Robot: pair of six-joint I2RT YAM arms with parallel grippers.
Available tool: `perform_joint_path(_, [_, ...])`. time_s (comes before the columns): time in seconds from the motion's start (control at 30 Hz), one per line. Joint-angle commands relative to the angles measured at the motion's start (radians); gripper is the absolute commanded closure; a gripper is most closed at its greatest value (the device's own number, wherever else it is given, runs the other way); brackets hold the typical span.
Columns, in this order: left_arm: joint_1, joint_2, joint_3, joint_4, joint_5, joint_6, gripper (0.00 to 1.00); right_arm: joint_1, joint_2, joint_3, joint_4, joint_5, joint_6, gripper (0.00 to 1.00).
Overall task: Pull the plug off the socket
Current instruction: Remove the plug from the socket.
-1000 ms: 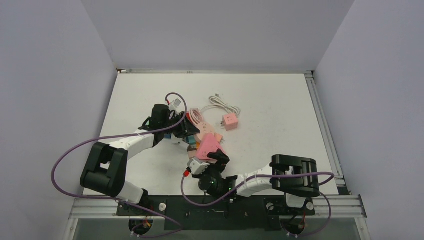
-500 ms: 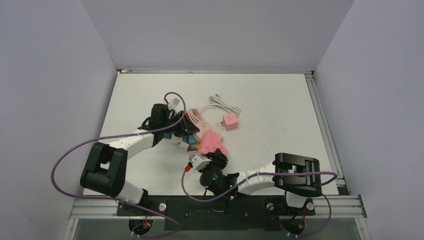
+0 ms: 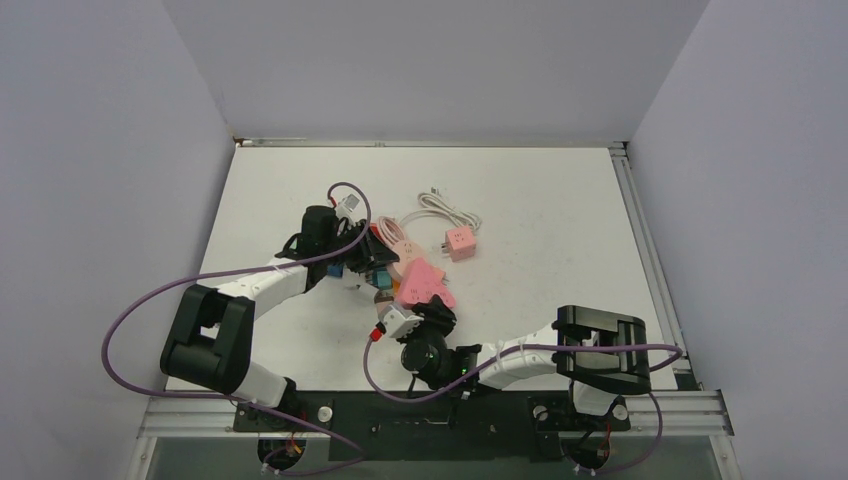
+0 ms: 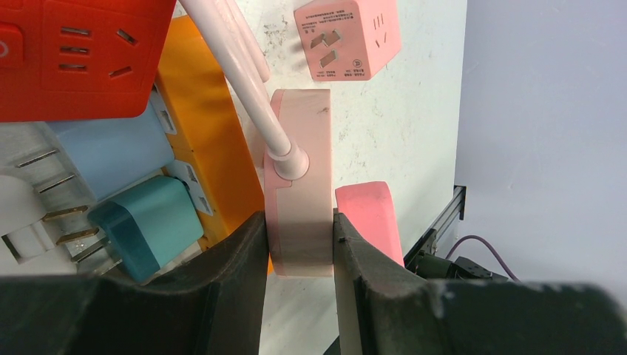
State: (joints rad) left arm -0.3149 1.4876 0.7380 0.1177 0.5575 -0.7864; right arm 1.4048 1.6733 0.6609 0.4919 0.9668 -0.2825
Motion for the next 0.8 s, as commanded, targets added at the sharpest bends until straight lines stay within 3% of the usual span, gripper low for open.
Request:
perform_joint_path(0.0, [0.003,-0.021,0.04,0.043,0.035,0.021,1.0,0.009,-0.009,0.016,0.054,0.026,-0.032,0.94])
perform_joint_path(0.2, [0.003,-0.021,0.04,0.044,0.037,0.021,1.0,0.03,0.049,0.04,0.056,0.051,-0.057,0.95])
perform_joint_path(0.37, [0.002,-0.02,0.041,0.041,0.035,0.022,1.0,0.015,-0.02,0.024,0.05,0.014,-0.021,0.95])
perform_joint_path(0.77, [0.002,-0.032,0.047,0.019,0.015,0.045,1.0,-0.157,-0.25,-0.017,-0.061,-0.271,0.162,0.95])
